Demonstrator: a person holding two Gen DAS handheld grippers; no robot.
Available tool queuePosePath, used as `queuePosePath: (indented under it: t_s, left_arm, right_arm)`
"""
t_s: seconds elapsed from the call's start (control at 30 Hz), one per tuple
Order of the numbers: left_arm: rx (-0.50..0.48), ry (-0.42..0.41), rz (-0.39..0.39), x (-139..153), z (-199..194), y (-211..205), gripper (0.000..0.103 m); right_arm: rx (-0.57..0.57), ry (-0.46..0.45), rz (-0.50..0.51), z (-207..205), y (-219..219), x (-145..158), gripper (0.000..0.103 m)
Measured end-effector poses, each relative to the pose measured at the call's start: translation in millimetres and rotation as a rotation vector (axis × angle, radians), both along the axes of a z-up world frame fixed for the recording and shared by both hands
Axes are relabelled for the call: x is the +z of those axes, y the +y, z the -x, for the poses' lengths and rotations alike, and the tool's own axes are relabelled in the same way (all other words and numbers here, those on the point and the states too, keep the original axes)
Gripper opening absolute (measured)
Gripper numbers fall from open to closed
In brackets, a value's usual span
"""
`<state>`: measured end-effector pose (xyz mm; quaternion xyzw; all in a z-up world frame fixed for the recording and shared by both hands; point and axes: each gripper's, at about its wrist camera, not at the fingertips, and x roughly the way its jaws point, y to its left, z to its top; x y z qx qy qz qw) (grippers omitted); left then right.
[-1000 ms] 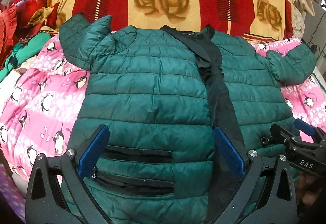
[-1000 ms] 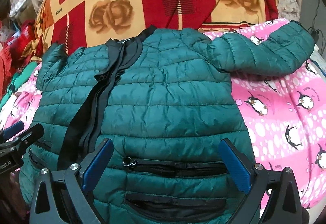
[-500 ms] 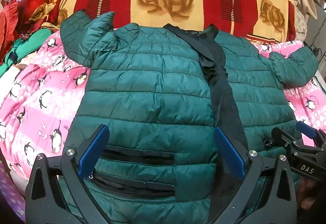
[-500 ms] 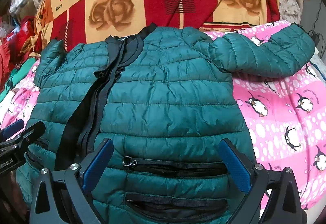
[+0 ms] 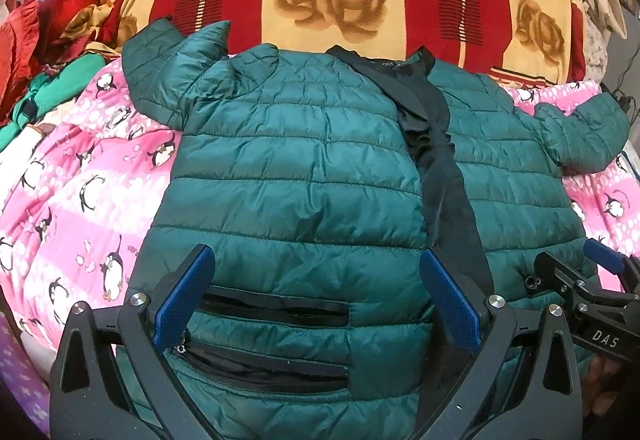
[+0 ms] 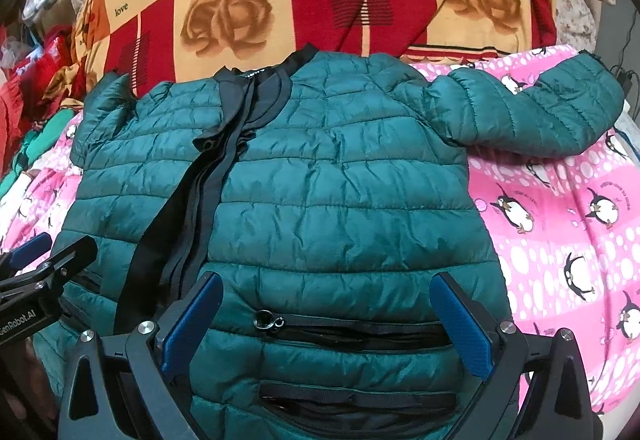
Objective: Fold large clothes
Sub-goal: 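Move the left gripper over the green puffer jacket toward its sleeve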
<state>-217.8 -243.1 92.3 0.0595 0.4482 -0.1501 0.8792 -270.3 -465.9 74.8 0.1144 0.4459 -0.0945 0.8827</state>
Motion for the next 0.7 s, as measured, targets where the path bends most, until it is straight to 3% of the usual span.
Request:
queuePosePath:
  t_s: [0.7]
  left_arm:
    - [0.057,0.008,-0.037,-9,-23,9,0.103]
  right_arm:
    - [-0.008,0.006,-0.044,-19,-3,4,0.103]
